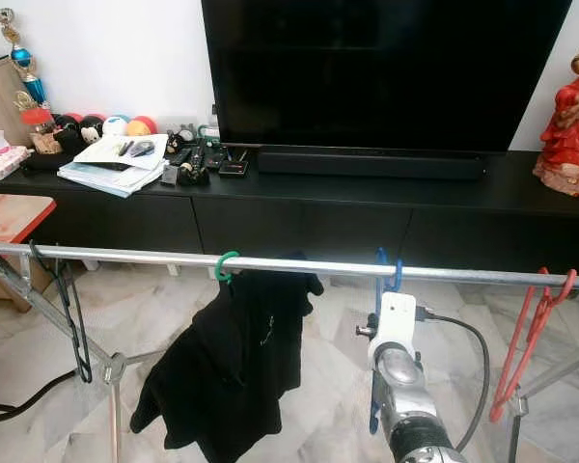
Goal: Hang hanger
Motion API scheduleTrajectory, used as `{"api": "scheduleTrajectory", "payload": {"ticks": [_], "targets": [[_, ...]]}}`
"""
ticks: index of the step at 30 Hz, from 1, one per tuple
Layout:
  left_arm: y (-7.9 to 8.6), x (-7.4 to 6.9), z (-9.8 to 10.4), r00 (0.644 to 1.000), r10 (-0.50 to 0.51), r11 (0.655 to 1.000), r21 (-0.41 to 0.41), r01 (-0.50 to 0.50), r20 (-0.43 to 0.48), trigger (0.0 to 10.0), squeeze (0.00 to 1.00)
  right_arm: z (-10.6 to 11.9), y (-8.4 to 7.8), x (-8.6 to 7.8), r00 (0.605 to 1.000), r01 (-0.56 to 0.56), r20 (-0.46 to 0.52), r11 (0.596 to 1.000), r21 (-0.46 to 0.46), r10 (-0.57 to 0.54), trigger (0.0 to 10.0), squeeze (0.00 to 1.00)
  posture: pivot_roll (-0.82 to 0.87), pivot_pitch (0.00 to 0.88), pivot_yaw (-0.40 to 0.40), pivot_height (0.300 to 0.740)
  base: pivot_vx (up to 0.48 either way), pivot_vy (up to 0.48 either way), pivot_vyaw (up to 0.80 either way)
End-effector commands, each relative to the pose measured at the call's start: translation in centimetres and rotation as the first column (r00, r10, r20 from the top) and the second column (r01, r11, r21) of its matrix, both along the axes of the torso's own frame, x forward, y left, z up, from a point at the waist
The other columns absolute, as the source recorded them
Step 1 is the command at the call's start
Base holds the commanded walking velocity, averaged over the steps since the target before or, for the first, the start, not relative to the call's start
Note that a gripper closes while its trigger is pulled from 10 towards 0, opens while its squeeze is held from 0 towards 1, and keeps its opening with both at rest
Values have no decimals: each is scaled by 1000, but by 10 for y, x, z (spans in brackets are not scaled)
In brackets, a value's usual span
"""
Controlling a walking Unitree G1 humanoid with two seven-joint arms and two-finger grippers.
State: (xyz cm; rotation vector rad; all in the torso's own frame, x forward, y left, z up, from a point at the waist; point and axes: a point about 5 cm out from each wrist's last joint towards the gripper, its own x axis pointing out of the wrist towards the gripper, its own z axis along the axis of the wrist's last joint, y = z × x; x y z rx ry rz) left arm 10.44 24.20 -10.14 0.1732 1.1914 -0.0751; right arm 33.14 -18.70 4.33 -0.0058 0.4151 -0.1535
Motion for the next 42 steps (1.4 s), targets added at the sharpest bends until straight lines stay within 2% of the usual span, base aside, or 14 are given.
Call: {"api": "scheduleTrajectory", "payload": {"ticks": [1, 3, 6, 12, 17, 20, 24, 25, 26, 30, 36, 38, 39, 42], "targets": [[1, -6, -2, 1000, 1, 1000, 5, -1, -27, 10000, 0, 7, 5, 1, 997, -28, 66, 999, -20, 29, 10000, 933, 91, 0, 19, 740, 0, 0, 0], [1, -6, -2, 1000, 1, 1000, 5, -1, -28, 10000, 0, 9, 5, -4, 992, -18, 126, 999, -40, 23, 10000, 0, 86, 0, 18, 740, 0, 0, 0], [1, -6, -2, 1000, -1, 1000, 5, 1, -29, 10000, 0, 9, 5, -9, 989, -12, 146, 999, -41, 17, 10000, 0, 83, 0, 18, 740, 0, 0, 0], [1, -5, -1, 1000, -5, 1000, 0, 5, -29, 10000, 0, 9, 10, -37, 971, 14, 238, 999, -30, -7, 10000, 0, 77, 0, 17, 740, 0, 0, 0], [1, -5, -1, 1000, -8, 1000, 1, 8, -28, 10000, 0, 17, 6, -61, 943, 53, 333, 993, -104, -16, 10000, 0, 74, 0, 15, 740, 0, 0, 0], [2, -5, -1, 1000, -9, 1000, 4, 9, -26, 10000, 0, 13, -7, -82, 937, 156, 326, 986, -55, -130, 10000, 0, 75, 0, 14, 740, 0, 0, 0], [2, -5, -1, 1000, -7, 1000, 8, 7, -23, 10000, 0, 0, -28, -101, 926, 295, 260, 955, -43, -275, 10000, 0, 75, 0, 14, 740, 0, 0, 0], [3, -4, -1, 1000, -7, 1000, 10, 7, -22, 10000, 0, -15, -39, -110, 907, 392, 171, 920, -12, -384, 10000, 0, 74, 0, 15, 740, 0, 0, 0], [3, -4, -1, 1000, -7, 1000, 10, 7, -22, 10000, 0, -15, -39, -110, 907, 392, 171, 920, -12, -384, 10000, 0, 74, 0, 15, 740, 0, 0, 0], [3, -5, -1, 1000, -10, 1000, 11, 11, -23, 10000, 0, -43, -41, -117, 905, 425, -5, 905, 9, -425, 10000, 0, 71, 0, 17, 740, 0, 0, 0], [2, -5, -1, 1000, -12, 1000, 5, 12, -25, 10000, 0, -84, -31, -118, 906, 337, -278, 941, 15, -320, 10000, 0, 71, 0, 22, 740, 0, 0, 0], [2, -5, -1, 1000, -11, 1000, 5, 12, -25, 10000, 0, -89, -27, -118, 908, 299, -316, 954, 27, -276, 10000, 0, 69, 0, 24, 740, 0, 0, 0], [2, -5, -1, 1000, -11, 1000, 4, 12, -25, 10000, 0, -97, -17, -117, 922, 190, -356, 980, 65, -155, 10000, 0, 63, 0, 25, 740, 0, 0, 0], [2, -5, -1, 1000, -8, 1000, 5, 8, -23, 10000, 0, -106, -5, -122, 916, 65, -401, 994, 83, -26, 10000, 0, 59, 0, 27, 740, 0, 0, 0]]}}
